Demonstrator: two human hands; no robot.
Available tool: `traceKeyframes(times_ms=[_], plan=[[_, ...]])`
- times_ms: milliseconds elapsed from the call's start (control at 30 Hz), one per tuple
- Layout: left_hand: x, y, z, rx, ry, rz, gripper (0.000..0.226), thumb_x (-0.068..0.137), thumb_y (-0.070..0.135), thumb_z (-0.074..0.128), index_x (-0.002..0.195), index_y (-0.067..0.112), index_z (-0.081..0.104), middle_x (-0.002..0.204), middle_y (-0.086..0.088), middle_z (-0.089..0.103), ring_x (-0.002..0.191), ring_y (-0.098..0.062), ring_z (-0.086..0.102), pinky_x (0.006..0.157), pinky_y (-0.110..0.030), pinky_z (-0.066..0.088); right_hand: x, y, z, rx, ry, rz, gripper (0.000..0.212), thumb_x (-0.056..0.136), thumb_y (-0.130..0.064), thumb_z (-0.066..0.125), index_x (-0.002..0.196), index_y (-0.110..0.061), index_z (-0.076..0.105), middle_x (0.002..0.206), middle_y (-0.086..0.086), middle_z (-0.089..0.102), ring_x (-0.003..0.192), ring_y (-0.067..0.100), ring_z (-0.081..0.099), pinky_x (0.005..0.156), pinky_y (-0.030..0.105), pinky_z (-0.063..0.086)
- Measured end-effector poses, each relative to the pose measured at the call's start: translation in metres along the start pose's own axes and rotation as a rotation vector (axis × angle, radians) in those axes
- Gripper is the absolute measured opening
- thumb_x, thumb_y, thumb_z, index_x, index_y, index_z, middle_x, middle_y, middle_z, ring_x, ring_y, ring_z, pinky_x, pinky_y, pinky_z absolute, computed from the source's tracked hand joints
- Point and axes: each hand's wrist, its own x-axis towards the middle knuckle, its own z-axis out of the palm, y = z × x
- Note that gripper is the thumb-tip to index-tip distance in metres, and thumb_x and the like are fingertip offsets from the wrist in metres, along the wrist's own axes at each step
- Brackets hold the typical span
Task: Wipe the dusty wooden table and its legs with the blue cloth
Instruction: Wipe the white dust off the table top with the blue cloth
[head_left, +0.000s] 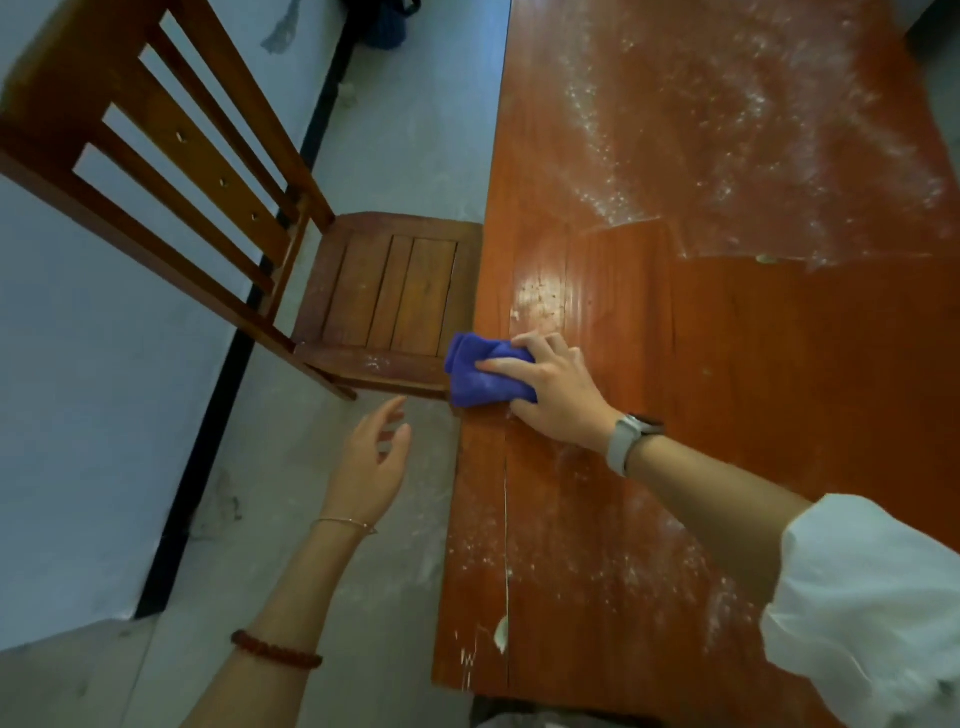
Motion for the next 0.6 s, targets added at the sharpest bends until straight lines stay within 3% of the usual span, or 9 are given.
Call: traceKeyframes(times_ms=[233, 333, 500, 600], plan=[[-0.067, -0.02, 0.007, -0.01, -0.159, -0.107, 0.037, 0.094, 0.012, 0.044, 0.131, 0.012, 0.045, 0.124, -0.006, 0.054, 0.11, -0.016, 0.052, 0.087, -0.02, 0.038, -0.113, -0.06, 0.03, 0.049, -0.132, -0.086, 0.047, 0.074, -0.035, 0.042, 0.121, -0.036, 0.05, 0.117, 0.004, 0.05, 0.102, 0.024, 0.039, 0.076, 0.04, 0.035], [-0.093, -0.026, 0.014, -0.002, -0.215, -0.153, 0.04, 0.095, 0.017, 0.042, 0.135, 0.018, 0.04, 0.131, -0.003, 0.051, 0.114, -0.016, 0.051, 0.093, -0.025, 0.041, -0.162, -0.086, 0.051, 0.056, -0.163, -0.223, 0.048, 0.073, -0.031, 0.057, 0.119, -0.038, 0.048, 0.115, 0.0, 0.047, 0.099, 0.019, 0.036, 0.075, 0.036, 0.036], [-0.124, -0.024, 0.031, 0.042, -0.282, -0.17, 0.046, 0.096, 0.024, 0.039, 0.141, 0.024, 0.028, 0.14, -0.003, 0.041, 0.107, -0.012, 0.049, 0.085, -0.025, 0.044, -0.219, -0.108, 0.055, 0.108, -0.365, -0.485, 0.041, 0.078, -0.024, 0.063, 0.116, -0.037, 0.054, 0.115, 0.0, 0.048, 0.099, 0.018, 0.038, 0.076, 0.033, 0.031], [-0.131, -0.026, 0.039, 0.062, -0.218, -0.21, 0.048, 0.096, 0.025, 0.041, 0.142, 0.023, 0.027, 0.142, -0.005, 0.039, 0.114, -0.02, 0.051, 0.093, -0.035, 0.046, -0.234, -0.089, 0.034, 0.332, -0.323, -0.308, 0.039, 0.081, -0.018, 0.06, 0.116, -0.034, 0.057, 0.114, 0.0, 0.048, 0.101, 0.015, 0.04, 0.083, 0.031, 0.035]])
